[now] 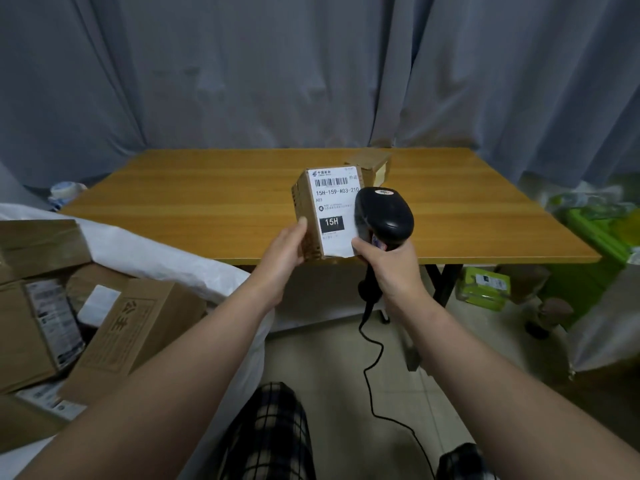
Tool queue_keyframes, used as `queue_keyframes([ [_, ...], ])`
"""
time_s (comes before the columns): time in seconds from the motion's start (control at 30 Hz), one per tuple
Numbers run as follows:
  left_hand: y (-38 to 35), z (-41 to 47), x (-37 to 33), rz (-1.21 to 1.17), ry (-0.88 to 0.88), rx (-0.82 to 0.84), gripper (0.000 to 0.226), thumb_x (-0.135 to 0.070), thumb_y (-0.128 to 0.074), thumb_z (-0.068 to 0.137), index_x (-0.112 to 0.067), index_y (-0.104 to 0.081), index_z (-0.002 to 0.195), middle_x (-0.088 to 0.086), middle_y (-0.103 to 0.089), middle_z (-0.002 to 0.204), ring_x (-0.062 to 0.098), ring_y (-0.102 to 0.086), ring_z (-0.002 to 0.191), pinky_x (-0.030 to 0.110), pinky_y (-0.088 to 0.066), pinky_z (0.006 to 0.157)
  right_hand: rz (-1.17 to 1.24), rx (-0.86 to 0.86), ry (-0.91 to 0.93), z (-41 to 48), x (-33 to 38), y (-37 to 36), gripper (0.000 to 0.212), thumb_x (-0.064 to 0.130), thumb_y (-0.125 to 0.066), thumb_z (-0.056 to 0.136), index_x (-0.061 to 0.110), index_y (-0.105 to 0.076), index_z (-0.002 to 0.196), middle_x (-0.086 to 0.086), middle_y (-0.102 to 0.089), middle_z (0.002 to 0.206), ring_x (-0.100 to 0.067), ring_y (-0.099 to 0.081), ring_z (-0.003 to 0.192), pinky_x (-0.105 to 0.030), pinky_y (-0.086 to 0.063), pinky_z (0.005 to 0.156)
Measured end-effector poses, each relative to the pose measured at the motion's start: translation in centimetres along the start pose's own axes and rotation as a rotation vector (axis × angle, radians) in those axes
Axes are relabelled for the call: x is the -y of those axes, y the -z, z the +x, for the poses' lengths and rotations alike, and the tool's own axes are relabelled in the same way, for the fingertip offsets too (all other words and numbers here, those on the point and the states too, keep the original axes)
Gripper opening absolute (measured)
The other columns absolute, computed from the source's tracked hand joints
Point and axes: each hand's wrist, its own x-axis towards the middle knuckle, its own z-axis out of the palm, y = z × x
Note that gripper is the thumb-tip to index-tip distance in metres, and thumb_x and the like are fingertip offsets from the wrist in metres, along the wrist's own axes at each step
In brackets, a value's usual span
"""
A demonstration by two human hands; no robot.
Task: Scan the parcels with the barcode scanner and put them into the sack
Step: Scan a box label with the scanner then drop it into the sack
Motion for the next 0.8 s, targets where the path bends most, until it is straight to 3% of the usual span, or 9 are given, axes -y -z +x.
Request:
queue_keyframes([
  [0.07, 0.0, -0.1, -0.4, 0.073, 0.02, 0.039, 0.06, -0.053, -0.05, 0.092, -0.017, -0.042, 0.139, -0.004, -0.057, 0.129, 0.015, -0.055, 0.117, 0.025, -0.045, 0.088, -0.043, 0.021, 0.033, 0.0, 0.0, 0.3, 0.031, -0.011, -0.069, 0.08, 0.018, -0.064, 0.086, 0.012, -0.067, 0.077, 0.009, -0.062, 0.068, -0.009, -0.048, 0.069],
  [0.13, 0.2, 0.4, -0.4, 0.128, 0.037, 0.053, 0.066, -0.046, -0.066, 0.085, -0.012, -0.043, 0.137, -0.003, -0.061, 0.125, 0.013, -0.061, 0.108, 0.025, -0.048, 0.088, -0.091, 0.059, 0.067, 0.1, -0.1, 0.7, 0.025, -0.009, -0.069, 0.081, 0.011, -0.065, 0.094, 0.006, -0.067, 0.083, 0.009, -0.063, 0.071, -0.01, -0.048, 0.069],
  [0.2, 0.6, 1.4, -0.2, 0.139, 0.052, 0.058, 0.067, -0.039, -0.074, 0.081, -0.01, -0.048, 0.135, 0.001, -0.067, 0.119, 0.013, -0.065, 0.103, 0.028, -0.052, 0.088, -0.162, 0.074, 0.106, 0.2, 0.0, 0.9, 0.03, 0.006, -0.073, 0.082, 0.005, -0.063, 0.11, -0.001, -0.069, 0.095, 0.003, -0.065, 0.084, -0.014, -0.049, 0.074],
  [0.27, 0.9, 2.0, -0.5, 0.136, 0.051, 0.048, 0.074, -0.038, -0.08, 0.074, -0.01, -0.047, 0.134, 0.0, -0.068, 0.116, 0.015, -0.066, 0.103, 0.034, -0.052, 0.093, -0.225, 0.058, 0.157, 0.2, 0.7, 0.9, 0.042, 0.026, -0.077, 0.078, 0.009, -0.063, 0.114, -0.005, -0.069, 0.102, -0.007, -0.065, 0.094, -0.024, -0.051, 0.079],
  [0.37, 1.4, 2.7, -1.0, 0.117, 0.047, -0.003, 0.092, -0.045, -0.083, 0.057, -0.013, -0.043, 0.133, -0.002, -0.067, 0.116, 0.016, -0.065, 0.105, 0.04, -0.051, 0.096, -0.31, 0.072, 0.213, 0.0, 1.5, 0.9, 0.027, 0.027, -0.075, 0.082, 0.002, -0.065, 0.084, 0.0, -0.063, 0.072, -0.005, -0.057, 0.069, -0.027, -0.046, 0.068],
  [0.47, 1.4, 3.2, -0.9, 0.097, 0.046, -0.023, 0.08, -0.037, -0.082, 0.069, -0.013, -0.04, 0.133, 0.001, -0.064, 0.119, 0.018, -0.063, 0.106, 0.041, -0.05, 0.096, -0.414, 0.076, 0.242, -0.7, 1.9, 0.5, 0.036, 0.028, -0.073, 0.084, 0.015, -0.052, 0.057, 0.015, -0.045, 0.044, -0.001, -0.044, 0.049, -0.023, -0.037, 0.056],
  [0.63, 1.2, 3.7, -0.3, 0.106, 0.035, -0.056, 0.069, -0.029, -0.078, 0.078, -0.012, -0.039, 0.132, 0.003, -0.063, 0.12, 0.015, -0.061, 0.105, 0.03, -0.05, 0.083, -0.418, 0.042, 0.264, -0.9, 2.0, -0.1, 0.023, 0.033, -0.072, 0.082, 0.023, -0.058, 0.067, 0.016, -0.052, 0.049, -0.003, -0.053, 0.055, -0.023, -0.041, 0.058],
  [0.8, 1.2, 4.1, -0.4, 0.146, 0.021, -0.102, 0.078, -0.031, -0.078, 0.077, -0.011, -0.033, 0.137, 0.002, -0.061, 0.12, 0.016, -0.059, 0.108, 0.035, -0.046, 0.098, -0.417, 0.014, 0.256, -0.6, 2.4, -0.1, 0.041, 0.027, -0.073, 0.082, 0.028, -0.043, 0.054, 0.017, -0.043, 0.04, -0.004, -0.044, 0.046, -0.025, -0.034, 0.055],
])
